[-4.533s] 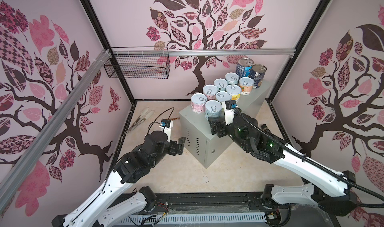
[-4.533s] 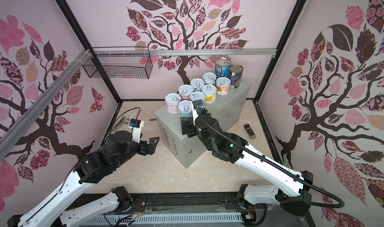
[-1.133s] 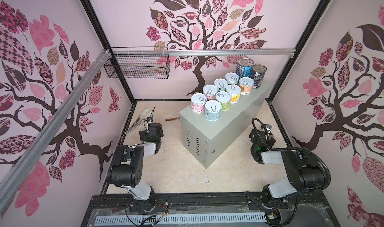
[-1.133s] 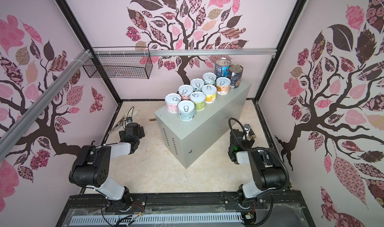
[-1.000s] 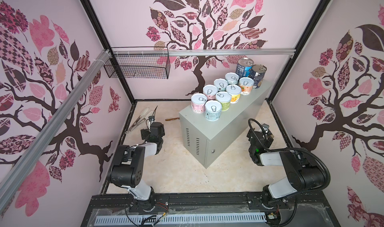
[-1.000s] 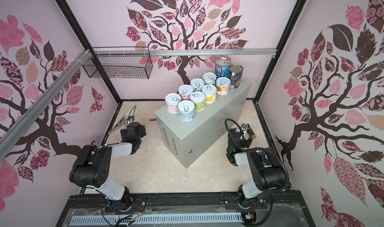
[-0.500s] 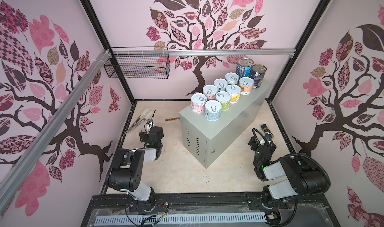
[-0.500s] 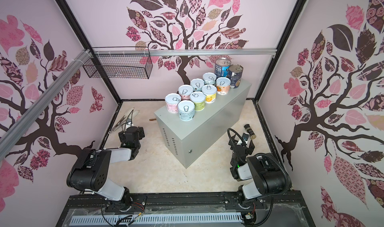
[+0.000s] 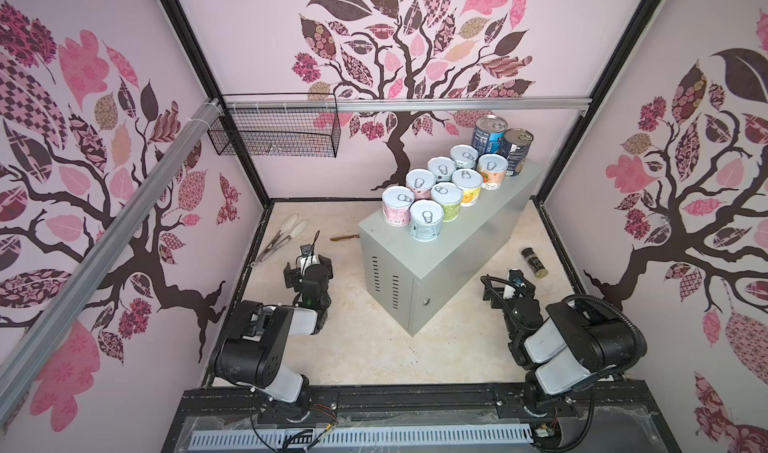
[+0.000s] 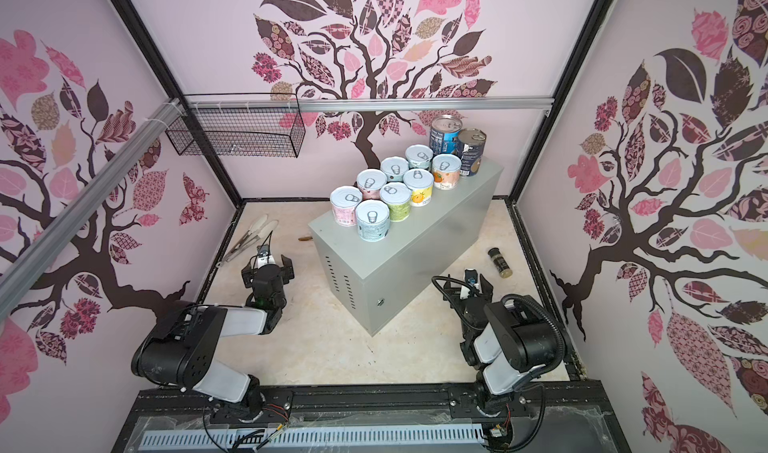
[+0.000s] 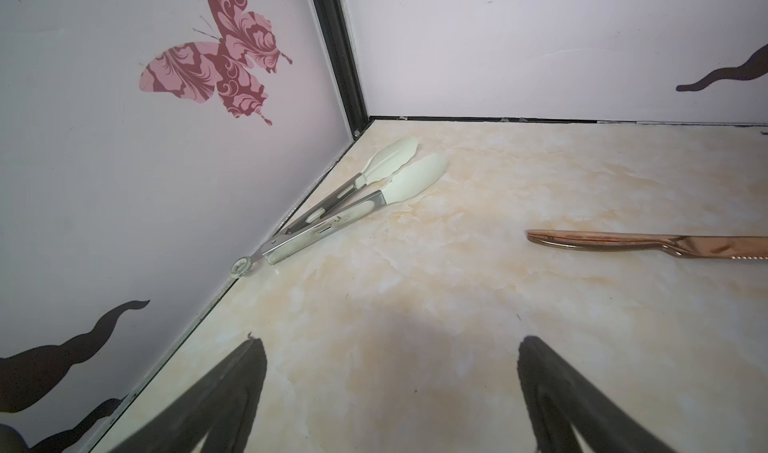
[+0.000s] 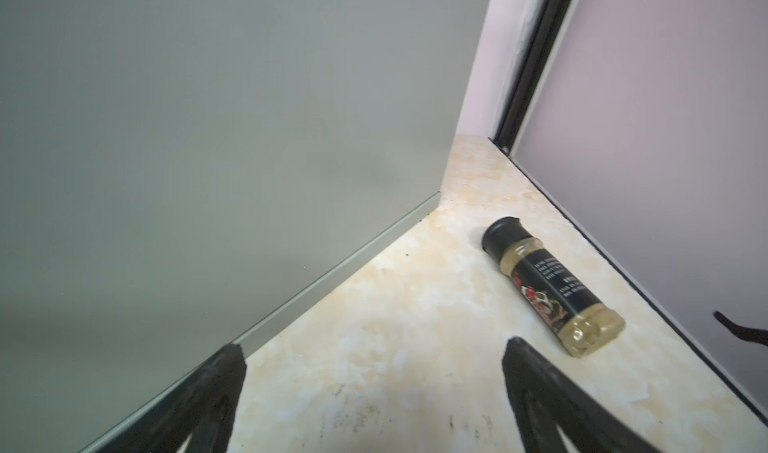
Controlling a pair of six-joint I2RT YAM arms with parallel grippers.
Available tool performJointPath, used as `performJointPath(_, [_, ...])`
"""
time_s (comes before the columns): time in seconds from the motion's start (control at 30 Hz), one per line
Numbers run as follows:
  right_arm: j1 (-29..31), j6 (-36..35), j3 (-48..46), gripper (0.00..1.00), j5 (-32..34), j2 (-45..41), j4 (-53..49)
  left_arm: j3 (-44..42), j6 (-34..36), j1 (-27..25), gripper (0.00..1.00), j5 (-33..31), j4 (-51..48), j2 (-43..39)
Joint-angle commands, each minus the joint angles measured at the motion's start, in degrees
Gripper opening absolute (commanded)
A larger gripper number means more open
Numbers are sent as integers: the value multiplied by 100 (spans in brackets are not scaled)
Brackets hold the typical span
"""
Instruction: Place and organize the canned foods onto the counter
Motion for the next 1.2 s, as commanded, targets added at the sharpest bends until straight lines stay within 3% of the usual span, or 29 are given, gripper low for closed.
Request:
performJointPath(0.0, [24,-131,21,100,-309,64,1070,-119,131,6,98,-198,437,-11])
performJointPath(0.1, [23,-97,88,100,-149,100,1056,-128,372,5,97,419,402,-11])
performJointPath(0.2, [23,-48,170,100,-40,71,890,-112,311,84,97,644,297,-52])
performJointPath(0.33, [-7,48,306,100,3,-38,587,-79,23,598,97,1799,-16,-132])
performJointPath(0.43, [-86,172,452,100,33,-131,58,-186,-93,863,98,2353,309,96])
performJointPath(0.47, [-114,212,507,100,43,-172,-115,-187,-58,873,98,2387,639,285])
performJointPath(0.53, [-194,327,686,100,60,-233,-498,-69,-144,948,98,2518,27,123])
performJointPath(0.67, [-374,567,1195,100,60,-269,-1490,-13,-205,1066,98,2700,-21,157])
performJointPath(0.8, [-865,925,1739,100,-718,-259,-2630,34,-303,1201,98,2922,-44,190])
performJointPath(1.17, [-869,898,1676,100,-707,-260,-2490,6,-285,1233,98,2989,-107,102])
